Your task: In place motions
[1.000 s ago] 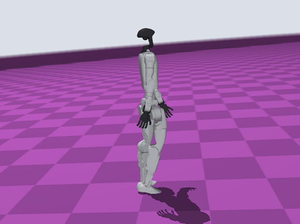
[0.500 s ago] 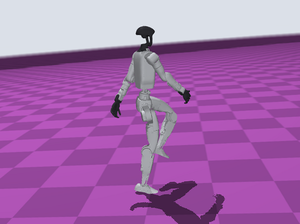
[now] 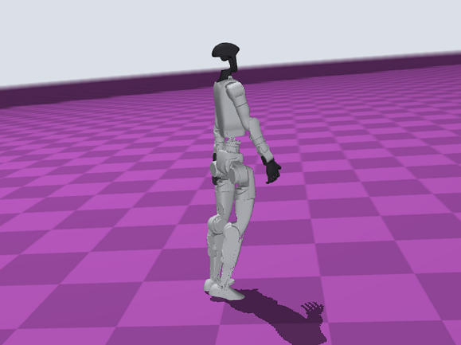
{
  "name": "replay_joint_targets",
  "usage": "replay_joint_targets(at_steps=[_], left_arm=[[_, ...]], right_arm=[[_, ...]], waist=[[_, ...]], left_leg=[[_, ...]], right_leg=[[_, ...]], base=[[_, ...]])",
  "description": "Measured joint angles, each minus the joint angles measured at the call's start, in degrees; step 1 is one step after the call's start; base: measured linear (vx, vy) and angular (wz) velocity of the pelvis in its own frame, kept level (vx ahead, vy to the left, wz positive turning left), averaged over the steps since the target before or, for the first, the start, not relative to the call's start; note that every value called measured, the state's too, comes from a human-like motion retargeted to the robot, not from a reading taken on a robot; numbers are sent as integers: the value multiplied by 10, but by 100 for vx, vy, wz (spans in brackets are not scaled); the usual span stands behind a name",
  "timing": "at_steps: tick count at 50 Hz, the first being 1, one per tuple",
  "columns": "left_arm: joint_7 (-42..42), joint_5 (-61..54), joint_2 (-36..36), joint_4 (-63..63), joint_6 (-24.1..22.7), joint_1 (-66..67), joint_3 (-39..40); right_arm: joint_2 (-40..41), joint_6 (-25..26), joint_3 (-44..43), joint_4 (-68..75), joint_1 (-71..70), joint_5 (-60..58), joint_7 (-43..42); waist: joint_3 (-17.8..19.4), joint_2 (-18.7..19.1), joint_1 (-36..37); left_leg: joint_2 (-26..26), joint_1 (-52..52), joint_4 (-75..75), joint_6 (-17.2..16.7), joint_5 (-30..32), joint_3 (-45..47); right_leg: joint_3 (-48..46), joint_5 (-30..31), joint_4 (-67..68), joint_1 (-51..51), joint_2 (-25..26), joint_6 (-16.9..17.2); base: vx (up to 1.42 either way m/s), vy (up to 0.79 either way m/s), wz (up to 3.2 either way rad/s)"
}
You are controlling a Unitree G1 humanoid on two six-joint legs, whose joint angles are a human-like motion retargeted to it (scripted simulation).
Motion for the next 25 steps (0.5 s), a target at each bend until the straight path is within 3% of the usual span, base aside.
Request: replay_joint_targets(at_steps=[8, 12, 14, 17, 19, 25], left_arm=[[24, 13, 19, 29, -6, -96, -61], [42, 13, 15, 22, -19, -133, -106], [29, -4, 11, 5, -21, -166, -115], [18, -23, 12, -23, -16, -231, -111], [30, -25, 8, -51, -21, -268, -100], [49, -67, 5, -130, -55, -362, -125]], right_arm=[[-51, 10, -67, 46, 107, -32, -14], [-80, 21, -92, 86, 155, -53, -10], [-98, 23, -101, 91, 179, -70, -8], [-125, 29, -109, 108, 209, -92, -12], [-138, 38, -116, 126, 231, -98, -14], [-161, 86, -161, 140, 322, -102, -17]], waist=[[37, -11, 24], [53, 18, 15], [76, 33, -6], [101, 42, -56], [112, 46, -97], [117, 64, -179]], left_leg=[[-4, 6, 18, 20, -29, 8], [27, 1, 19, 25, -29, 12], [36, 2, 20, 31, -28, 7], [27, -2, 19, 46, -22, -8], [22, -8, 20, 56, -15, -30], [25, -33, 22, 76, 5, -78]], right_leg=[[14, -12, 75, -17, -15, -4], [32, 113, 271, -116, -45, 8], [28, 154, 407, -181, -80, -16], [16, 96, 631, -289, -172, -51], [37, 75, 736, -361, -209, -45], [75, 40, 886, -545, -224, -22]], base=[[24, -12, -16], [21, -5, -25], [9, 2, 3], [5, 10, 47], [8, 8, 97], [9, -6, 88]])
